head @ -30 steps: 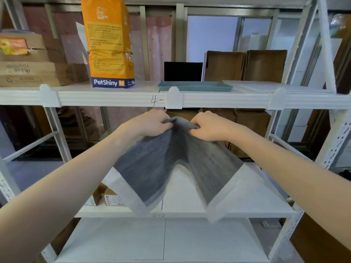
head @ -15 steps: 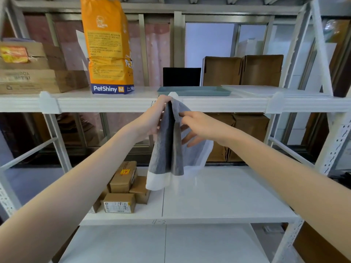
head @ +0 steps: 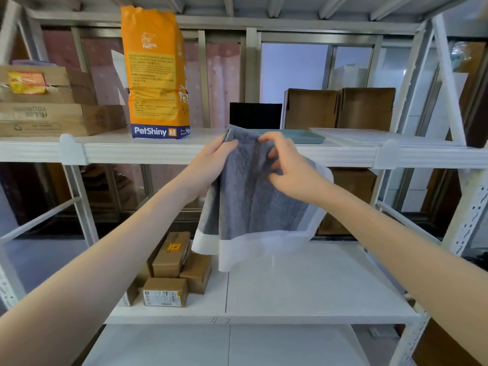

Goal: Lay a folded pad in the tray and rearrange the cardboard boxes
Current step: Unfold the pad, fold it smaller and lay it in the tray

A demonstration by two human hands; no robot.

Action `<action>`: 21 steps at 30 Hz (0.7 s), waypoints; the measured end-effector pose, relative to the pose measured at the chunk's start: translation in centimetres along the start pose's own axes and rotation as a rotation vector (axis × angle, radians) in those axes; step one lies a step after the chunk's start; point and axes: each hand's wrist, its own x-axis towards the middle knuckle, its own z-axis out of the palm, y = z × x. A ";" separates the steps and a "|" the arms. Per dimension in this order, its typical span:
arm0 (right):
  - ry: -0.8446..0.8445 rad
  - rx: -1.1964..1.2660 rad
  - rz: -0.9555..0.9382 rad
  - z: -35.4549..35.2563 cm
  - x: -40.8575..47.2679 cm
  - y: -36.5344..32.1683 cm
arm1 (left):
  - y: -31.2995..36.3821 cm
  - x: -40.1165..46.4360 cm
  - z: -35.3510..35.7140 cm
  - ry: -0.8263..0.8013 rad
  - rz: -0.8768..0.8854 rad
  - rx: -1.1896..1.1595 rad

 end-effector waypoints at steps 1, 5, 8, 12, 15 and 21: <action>0.038 -0.020 0.015 -0.3 0.1 0.3 | 0.3 0.0 -0.4 0.006 -0.003 -0.026; 0.102 -0.267 0.122 -2.0 0.4 1.4 | 1.2 0.3 -1.9 0.085 -0.026 -0.078; -0.069 -0.236 0.190 -3.4 0.5 2.1 | 1.6 0.5 -2.9 0.097 -0.056 -0.133; -0.265 0.017 0.259 -4.5 0.3 2.6 | 2.0 1.3 -3.7 0.129 -0.104 -0.200; -0.253 0.005 0.255 -5.3 0.5 2.9 | 1.7 2.3 -4.2 0.144 -0.018 -0.139; -0.180 -0.024 0.229 -8.6 2.1 3.8 | 1.8 4.9 -5.6 -0.040 0.238 0.193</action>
